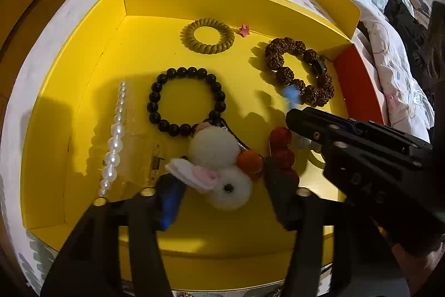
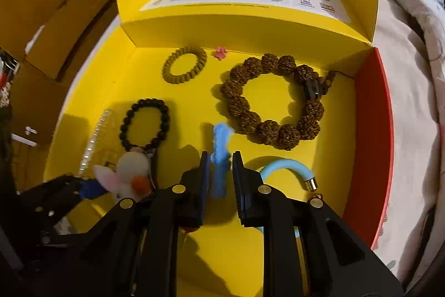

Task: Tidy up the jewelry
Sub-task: 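Open both tools to release the keychain and clip into the box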

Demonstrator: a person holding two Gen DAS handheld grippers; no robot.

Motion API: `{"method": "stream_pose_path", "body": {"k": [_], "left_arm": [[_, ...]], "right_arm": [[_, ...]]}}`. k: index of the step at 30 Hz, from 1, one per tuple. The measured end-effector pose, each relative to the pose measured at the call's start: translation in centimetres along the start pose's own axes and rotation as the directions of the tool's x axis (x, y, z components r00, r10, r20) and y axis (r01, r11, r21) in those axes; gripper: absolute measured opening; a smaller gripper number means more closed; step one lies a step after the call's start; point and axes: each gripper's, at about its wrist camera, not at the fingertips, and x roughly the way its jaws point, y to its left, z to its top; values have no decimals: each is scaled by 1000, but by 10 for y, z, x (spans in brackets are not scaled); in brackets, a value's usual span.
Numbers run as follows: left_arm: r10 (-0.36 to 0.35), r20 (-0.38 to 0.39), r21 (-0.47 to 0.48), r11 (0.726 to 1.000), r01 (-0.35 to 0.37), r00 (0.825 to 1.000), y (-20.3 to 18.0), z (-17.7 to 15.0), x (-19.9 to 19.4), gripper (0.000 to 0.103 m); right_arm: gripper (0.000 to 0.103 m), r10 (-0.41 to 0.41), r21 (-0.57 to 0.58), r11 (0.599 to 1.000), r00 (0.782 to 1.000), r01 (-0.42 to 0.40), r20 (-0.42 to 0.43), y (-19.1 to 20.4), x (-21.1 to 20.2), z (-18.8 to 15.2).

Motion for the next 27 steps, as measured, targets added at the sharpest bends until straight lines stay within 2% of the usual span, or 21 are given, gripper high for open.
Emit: {"method": "stream_pose_path", "body": {"k": [4,8,12,15,19,23,27], "left_arm": [[-1,11,-5,1000,1,1000,-1,2,-4,68],[-11,27,-19,1000,12,1000,1,2,-12,68],[-21,68,-23,999,22,997,6,0,-34,68],[-39,106,-33,999,43,994,14,-5,-57,73],[-58,141,-17,998,61,988,21,-13,-87,77],[-52,161,12,999,51,986,30,-32,-113,78],[-32,176,1,999,32,984,44,-46,-125,78]], "right_arm": [[24,-10,12,1000,1000,9,26,-4,-6,0],[24,-8,35,999,998,6,60,-8,-24,-1],[24,-3,48,999,995,-2,104,-11,-51,-5],[24,3,52,999,992,-10,128,-11,-68,-10],[24,1,59,998,989,-9,148,-12,-88,-25],[24,2,71,997,988,-14,156,-13,-101,-43],[24,-4,95,995,988,-11,157,-17,-110,-59]]}}
